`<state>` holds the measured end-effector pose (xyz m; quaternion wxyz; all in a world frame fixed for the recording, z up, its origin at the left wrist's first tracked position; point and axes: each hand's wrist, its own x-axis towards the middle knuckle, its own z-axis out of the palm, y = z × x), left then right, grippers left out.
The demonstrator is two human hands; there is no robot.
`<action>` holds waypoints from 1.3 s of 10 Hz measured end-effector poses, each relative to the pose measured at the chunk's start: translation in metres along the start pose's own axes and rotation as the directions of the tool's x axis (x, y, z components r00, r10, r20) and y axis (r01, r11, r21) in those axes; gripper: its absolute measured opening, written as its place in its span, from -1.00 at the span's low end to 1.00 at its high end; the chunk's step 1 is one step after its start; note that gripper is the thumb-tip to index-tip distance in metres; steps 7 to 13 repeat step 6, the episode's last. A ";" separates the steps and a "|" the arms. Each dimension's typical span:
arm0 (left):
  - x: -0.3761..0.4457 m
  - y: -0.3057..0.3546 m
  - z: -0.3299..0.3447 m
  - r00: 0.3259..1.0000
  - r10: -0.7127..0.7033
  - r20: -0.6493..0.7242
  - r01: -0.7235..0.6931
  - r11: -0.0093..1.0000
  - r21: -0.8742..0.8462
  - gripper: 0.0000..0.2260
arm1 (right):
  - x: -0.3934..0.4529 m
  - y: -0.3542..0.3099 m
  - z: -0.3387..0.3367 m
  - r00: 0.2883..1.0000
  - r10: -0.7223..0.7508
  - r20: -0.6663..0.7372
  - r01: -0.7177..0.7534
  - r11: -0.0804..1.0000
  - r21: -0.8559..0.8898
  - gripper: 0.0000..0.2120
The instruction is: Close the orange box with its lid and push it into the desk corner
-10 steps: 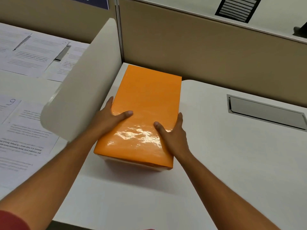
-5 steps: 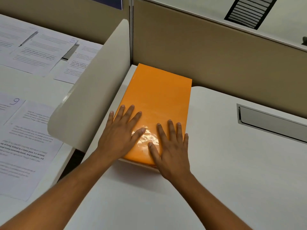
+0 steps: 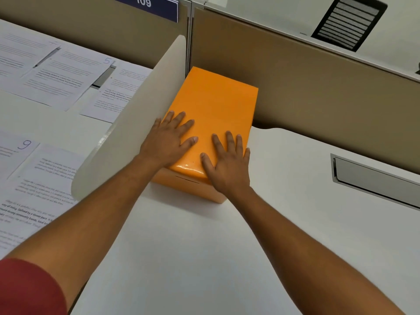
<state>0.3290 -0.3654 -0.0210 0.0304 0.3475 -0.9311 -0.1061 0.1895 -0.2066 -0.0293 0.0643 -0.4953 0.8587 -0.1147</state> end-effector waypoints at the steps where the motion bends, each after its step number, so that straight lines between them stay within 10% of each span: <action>1: 0.011 -0.005 0.000 1.000 -0.013 -0.012 0.013 1.000 -0.016 -0.35 | 0.014 0.000 0.000 1.000 -0.006 -0.001 0.006 1.000 0.010 -0.27; 13: 0.008 0.046 -0.027 0.985 0.031 -0.169 -0.007 0.990 0.139 -0.33 | 0.019 0.020 -0.052 0.987 -0.053 -0.149 0.085 0.973 0.217 -0.28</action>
